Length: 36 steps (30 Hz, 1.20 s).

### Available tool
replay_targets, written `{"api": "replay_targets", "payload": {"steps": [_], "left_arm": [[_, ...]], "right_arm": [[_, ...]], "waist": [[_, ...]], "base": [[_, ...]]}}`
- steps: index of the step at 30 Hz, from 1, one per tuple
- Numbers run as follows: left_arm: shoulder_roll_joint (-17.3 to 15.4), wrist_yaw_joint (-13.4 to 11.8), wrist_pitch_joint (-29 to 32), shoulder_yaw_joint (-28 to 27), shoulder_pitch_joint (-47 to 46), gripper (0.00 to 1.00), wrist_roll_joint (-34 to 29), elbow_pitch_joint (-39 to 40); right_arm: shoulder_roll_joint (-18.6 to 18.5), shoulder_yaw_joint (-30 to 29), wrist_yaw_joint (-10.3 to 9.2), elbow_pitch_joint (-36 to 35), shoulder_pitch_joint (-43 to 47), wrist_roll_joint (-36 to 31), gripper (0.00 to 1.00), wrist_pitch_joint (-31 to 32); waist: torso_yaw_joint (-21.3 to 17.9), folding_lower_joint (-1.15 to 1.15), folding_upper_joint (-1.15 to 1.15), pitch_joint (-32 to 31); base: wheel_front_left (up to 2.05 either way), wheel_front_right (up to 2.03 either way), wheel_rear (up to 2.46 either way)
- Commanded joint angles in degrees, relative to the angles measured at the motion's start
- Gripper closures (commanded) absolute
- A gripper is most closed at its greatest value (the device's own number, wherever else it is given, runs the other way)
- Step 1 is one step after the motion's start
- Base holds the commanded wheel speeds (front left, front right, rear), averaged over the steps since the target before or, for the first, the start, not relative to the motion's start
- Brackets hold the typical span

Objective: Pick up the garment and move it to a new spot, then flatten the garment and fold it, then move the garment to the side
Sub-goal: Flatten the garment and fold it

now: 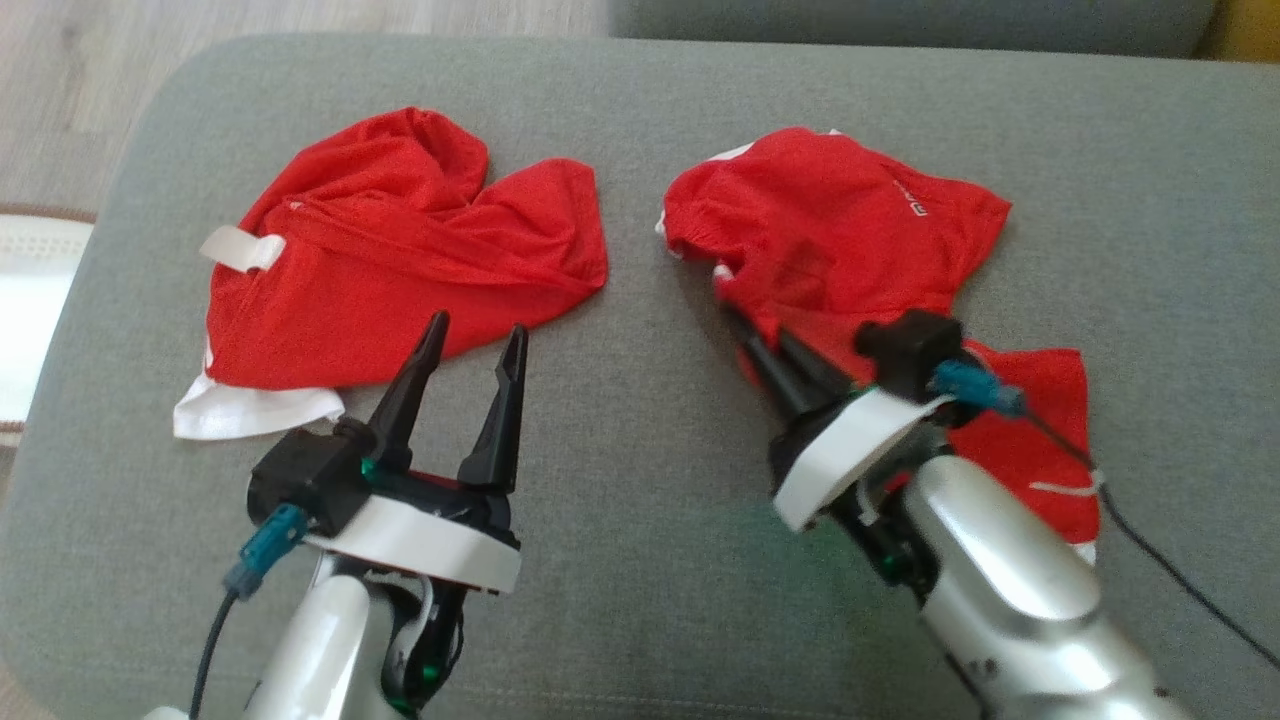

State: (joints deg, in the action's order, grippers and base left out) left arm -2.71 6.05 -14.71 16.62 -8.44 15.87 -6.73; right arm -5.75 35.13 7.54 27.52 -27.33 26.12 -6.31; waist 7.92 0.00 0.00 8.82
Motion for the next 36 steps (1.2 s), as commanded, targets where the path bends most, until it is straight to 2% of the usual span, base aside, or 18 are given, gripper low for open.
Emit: {"api": "replay_targets", "payload": {"steps": [1,3,9,17,20,21,22,28,36], "left_arm": [[-0.17,-0.22,-0.29,-1.44,-1.59,0.0,-0.05,2.25],[-0.17,-0.17,-0.29,-1.04,-1.93,0.0,0.02,2.4],[-0.17,-0.05,-0.29,-0.25,-3.13,0.0,0.4,2.26],[-0.17,-0.02,-0.29,0.61,-3.72,0.0,0.89,2.04],[-0.17,-0.11,-0.29,0.75,-3.75,0.0,0.99,1.95],[-0.17,-0.16,-0.29,0.7,-3.75,0.0,1.01,1.91],[-0.17,-0.2,-0.29,0.64,-3.71,0.0,1.0,1.87],[-0.17,-0.09,-0.29,0.21,-3.4,0.0,0.39,1.49],[-0.17,0.07,-0.29,-1.3,-2.33,0.0,-0.66,1.36]], "right_arm": [[-0.7,-0.31,-0.05,-2.18,-0.47,0.81,1.0,0.7],[-1.13,-2.07,-0.05,-1.89,-1.02,2.86,1.0,1.84],[-3.68,-3.72,-0.05,2.64,-4.6,3.07,1.0,3.57],[-6.03,-4.94,-0.05,13.16,-8.79,0.51,1.0,2.58],[-5.84,-6.02,-0.05,17.26,-9.34,-0.35,1.0,1.59],[-5.73,-6.13,-0.05,18.26,-9.52,-0.84,0.09,0.99],[-5.5,-6.11,-0.05,19.1,-9.61,-1.16,0.0,0.54],[-3.7,-5.22,-0.05,20.45,-9.7,-0.73,0.0,-3.02],[-2.44,-5.46,-0.05,16.66,-7.15,0.85,0.0,-6.73]], "waist": [[0.57,0.0,0.0,0.81],[1.21,0.0,0.0,1.7],[3.6,0.0,0.0,4.04],[5.62,0.0,0.0,5.13],[5.76,0.0,0.0,5.09],[5.62,0.0,0.0,5.02],[5.45,0.0,0.0,4.93],[3.22,0.0,0.0,3.69],[-1.56,0.0,0.0,0.55]], "base": [[0.0,0.0,0.0],[0.0,0.0,0.0],[0.0,0.0,0.0],[0.0,0.0,0.0],[0.0,0.0,0.0],[0.0,0.0,0.0],[0.0,0.0,0.0],[0.0,0.0,0.0],[0.0,0.0,0.0]]}}
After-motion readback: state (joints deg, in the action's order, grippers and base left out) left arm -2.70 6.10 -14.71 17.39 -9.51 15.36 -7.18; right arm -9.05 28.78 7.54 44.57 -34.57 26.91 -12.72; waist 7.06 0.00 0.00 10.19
